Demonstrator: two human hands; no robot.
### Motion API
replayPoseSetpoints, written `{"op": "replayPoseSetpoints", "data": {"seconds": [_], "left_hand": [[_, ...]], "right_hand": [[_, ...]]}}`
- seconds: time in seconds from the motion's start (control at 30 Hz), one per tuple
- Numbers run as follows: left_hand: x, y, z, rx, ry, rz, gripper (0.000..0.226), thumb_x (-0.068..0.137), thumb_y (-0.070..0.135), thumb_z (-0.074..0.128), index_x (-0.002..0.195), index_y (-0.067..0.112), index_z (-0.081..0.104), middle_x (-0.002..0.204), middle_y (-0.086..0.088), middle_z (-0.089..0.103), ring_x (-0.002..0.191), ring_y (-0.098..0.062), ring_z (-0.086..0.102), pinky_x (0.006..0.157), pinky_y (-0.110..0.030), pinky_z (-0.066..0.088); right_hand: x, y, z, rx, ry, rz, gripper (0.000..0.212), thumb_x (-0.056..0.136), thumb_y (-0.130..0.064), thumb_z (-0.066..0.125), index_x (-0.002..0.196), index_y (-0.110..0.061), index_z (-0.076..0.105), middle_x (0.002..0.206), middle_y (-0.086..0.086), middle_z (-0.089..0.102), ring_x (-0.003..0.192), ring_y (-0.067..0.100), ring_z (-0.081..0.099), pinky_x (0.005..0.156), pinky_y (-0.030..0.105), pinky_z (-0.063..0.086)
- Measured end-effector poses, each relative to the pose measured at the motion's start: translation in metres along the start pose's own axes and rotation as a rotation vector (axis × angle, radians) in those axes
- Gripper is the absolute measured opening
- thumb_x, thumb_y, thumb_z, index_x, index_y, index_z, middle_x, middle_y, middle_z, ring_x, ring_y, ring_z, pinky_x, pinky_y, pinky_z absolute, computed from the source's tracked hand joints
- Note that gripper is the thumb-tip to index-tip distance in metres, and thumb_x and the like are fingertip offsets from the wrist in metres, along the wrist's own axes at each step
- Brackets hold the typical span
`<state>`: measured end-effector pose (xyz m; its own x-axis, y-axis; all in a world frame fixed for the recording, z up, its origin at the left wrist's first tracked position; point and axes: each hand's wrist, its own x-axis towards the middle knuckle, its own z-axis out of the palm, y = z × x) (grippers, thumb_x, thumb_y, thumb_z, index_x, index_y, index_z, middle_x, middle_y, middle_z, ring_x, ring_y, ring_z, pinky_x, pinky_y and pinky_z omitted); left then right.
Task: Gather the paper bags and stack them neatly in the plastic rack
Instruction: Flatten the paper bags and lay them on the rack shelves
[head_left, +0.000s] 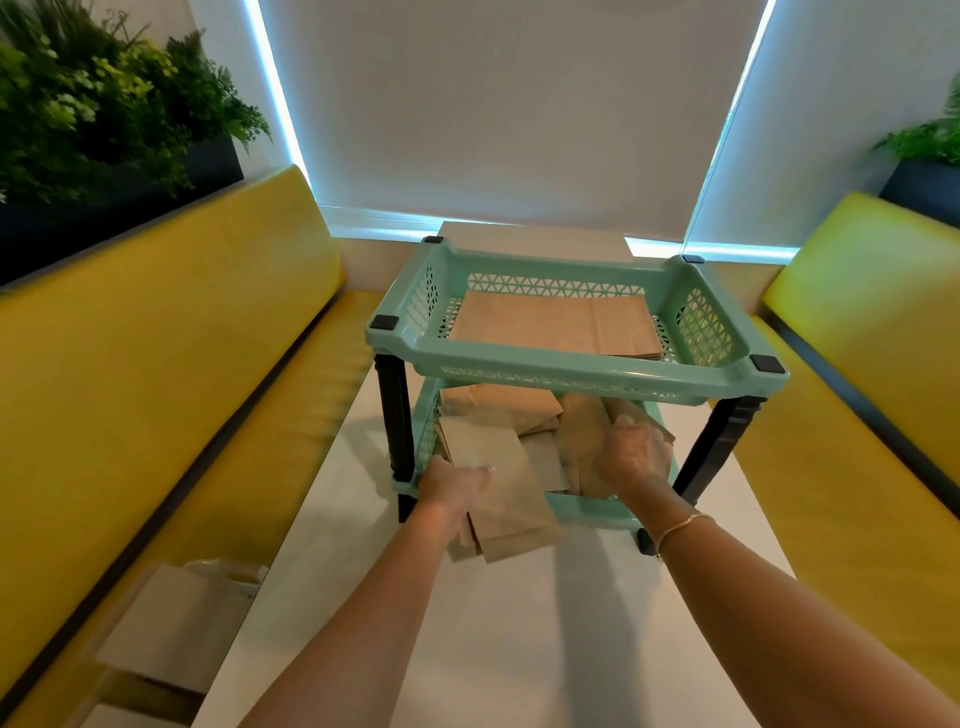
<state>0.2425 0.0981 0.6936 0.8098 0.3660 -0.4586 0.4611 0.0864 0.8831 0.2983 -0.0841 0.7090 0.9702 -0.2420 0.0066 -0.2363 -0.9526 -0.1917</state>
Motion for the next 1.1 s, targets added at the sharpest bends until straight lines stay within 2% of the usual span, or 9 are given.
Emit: {"op": "replayPoseSetpoints", "data": {"seconds": [0.13,0.3,0.4,0.5,0.63,0.73,0.83,1.03,1.1], "left_hand": [[-0.002,0.001,0.000,-0.012,-0.014,0.001,0.046,0.078,0.006,0.073,0.118,-0.001,0.052,0.116,-0.017,0.062,0.104,-0.031,0.061,0.092,-0.043,0.051],[-0.003,0.001,-0.002,-0.015,-0.028,-0.007,0.043,0.081,0.005,0.070,0.119,-0.001,0.050,0.115,-0.016,0.061,0.106,-0.033,0.059,0.090,-0.041,0.051],[-0.002,0.003,-0.004,-0.007,-0.025,-0.021,0.042,0.082,0.008,0.070,0.119,0.001,0.051,0.115,-0.017,0.061,0.104,-0.033,0.060,0.090,-0.041,0.051],[-0.004,0.003,-0.003,-0.001,-0.023,-0.013,0.041,0.083,0.007,0.068,0.120,0.001,0.053,0.116,-0.016,0.061,0.103,-0.032,0.060,0.085,-0.037,0.052],[-0.009,0.003,-0.001,0.002,-0.013,0.007,0.043,0.085,0.008,0.066,0.124,0.000,0.050,0.121,-0.015,0.059,0.108,-0.031,0.057,0.081,-0.031,0.047],[-0.008,0.003,-0.001,-0.043,-0.021,-0.014,0.041,0.087,0.010,0.064,0.125,0.001,0.051,0.118,-0.017,0.060,0.105,-0.032,0.058,0.081,-0.035,0.048],[-0.008,0.000,-0.003,-0.132,-0.031,-0.051,0.033,0.092,0.014,0.056,0.124,0.005,0.053,0.114,-0.017,0.062,0.100,-0.032,0.060,0.082,-0.041,0.052],[-0.013,-0.004,-0.005,-0.329,-0.098,-0.147,0.040,0.095,0.046,0.044,0.113,0.012,0.055,0.110,-0.012,0.064,0.102,-0.033,0.062,0.091,-0.048,0.051],[-0.015,-0.006,-0.005,-0.312,-0.120,-0.138,0.037,0.093,0.041,0.051,0.116,0.013,0.053,0.113,-0.013,0.063,0.103,-0.032,0.061,0.090,-0.047,0.051]], "right_hand": [[-0.001,-0.003,-0.002,0.186,-0.047,0.027,0.012,0.082,-0.008,0.052,0.093,-0.013,0.057,0.099,0.010,0.064,0.096,0.026,0.058,0.083,0.035,0.049],[-0.003,-0.005,-0.012,0.369,0.029,0.078,0.010,0.084,-0.009,0.053,0.086,-0.013,0.062,0.088,0.009,0.064,0.084,0.025,0.060,0.065,0.030,0.044],[-0.002,0.000,-0.024,0.726,0.107,0.155,0.019,0.089,-0.011,0.050,0.099,-0.002,0.065,0.103,0.017,0.065,0.089,0.031,0.059,0.071,0.034,0.045],[-0.005,0.005,-0.036,0.873,0.025,0.184,0.030,0.094,-0.003,0.044,0.118,0.011,0.056,0.121,0.027,0.057,0.110,0.038,0.054,0.089,0.038,0.043],[-0.009,-0.001,-0.030,1.065,-0.032,0.319,0.022,0.091,-0.026,0.057,0.104,-0.008,0.063,0.102,0.011,0.064,0.099,0.029,0.059,0.093,0.040,0.049],[-0.019,-0.007,-0.016,1.150,-0.200,0.312,0.015,0.089,-0.026,0.061,0.078,-0.017,0.057,0.081,0.005,0.059,0.081,0.021,0.058,0.076,0.038,0.054],[-0.033,-0.011,-0.003,1.138,-0.252,0.240,0.024,0.092,-0.019,0.058,0.069,-0.016,0.050,0.066,0.001,0.050,0.058,0.014,0.044,0.053,0.028,0.041],[-0.051,-0.017,0.010,1.035,-0.213,0.180,0.020,0.092,-0.022,0.057,0.075,-0.021,0.047,0.085,0.000,0.051,0.078,0.016,0.048,0.064,0.027,0.041],[-0.055,-0.018,0.010,1.014,-0.207,0.156,0.018,0.092,-0.023,0.056,0.077,-0.019,0.047,0.085,-0.001,0.051,0.083,0.017,0.048,0.066,0.027,0.041]]}}
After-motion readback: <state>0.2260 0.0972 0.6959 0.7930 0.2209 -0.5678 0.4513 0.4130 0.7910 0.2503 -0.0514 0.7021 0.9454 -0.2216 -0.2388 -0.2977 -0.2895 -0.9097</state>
